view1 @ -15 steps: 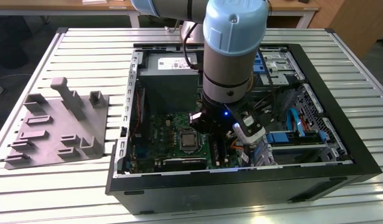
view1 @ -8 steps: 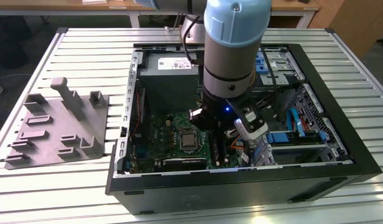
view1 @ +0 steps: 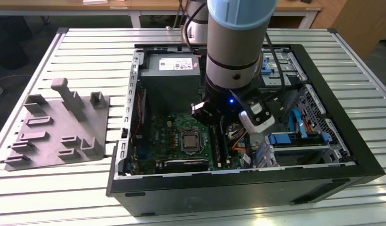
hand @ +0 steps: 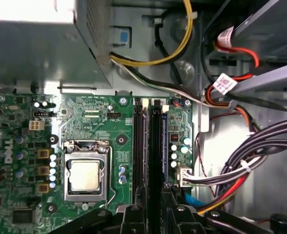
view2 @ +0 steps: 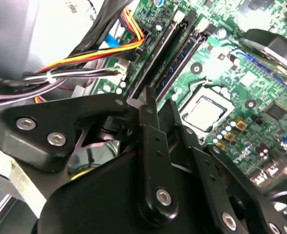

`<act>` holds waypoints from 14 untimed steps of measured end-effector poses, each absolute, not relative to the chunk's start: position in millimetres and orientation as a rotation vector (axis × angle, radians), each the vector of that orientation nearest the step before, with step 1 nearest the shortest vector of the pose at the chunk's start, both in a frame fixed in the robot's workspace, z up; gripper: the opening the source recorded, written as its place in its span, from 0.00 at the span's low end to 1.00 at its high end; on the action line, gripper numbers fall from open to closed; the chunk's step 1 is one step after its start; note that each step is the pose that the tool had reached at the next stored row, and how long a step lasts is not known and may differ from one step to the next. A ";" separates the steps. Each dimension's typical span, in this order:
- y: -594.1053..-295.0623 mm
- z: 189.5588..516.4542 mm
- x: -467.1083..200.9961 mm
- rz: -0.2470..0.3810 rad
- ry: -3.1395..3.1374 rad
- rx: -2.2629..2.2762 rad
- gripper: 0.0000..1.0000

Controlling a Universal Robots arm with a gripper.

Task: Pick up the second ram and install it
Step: 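Insert the second ram into the second slot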

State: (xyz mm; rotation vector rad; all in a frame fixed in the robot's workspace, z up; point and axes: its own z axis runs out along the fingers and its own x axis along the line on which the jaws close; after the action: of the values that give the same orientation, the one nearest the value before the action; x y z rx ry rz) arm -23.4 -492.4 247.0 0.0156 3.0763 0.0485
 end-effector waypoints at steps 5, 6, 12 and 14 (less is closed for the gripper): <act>-490.1 256.1 -23.4 0.048 3.076 0.015 0.10; -490.0 257.2 -23.4 0.049 3.076 0.016 0.10; -490.0 257.8 -23.4 0.049 3.076 0.016 0.10; -490.0 257.8 -23.4 0.049 3.076 0.016 0.10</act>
State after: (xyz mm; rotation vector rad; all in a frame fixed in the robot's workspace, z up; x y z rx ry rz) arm -23.4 -490.0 257.8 0.0156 3.0763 0.0486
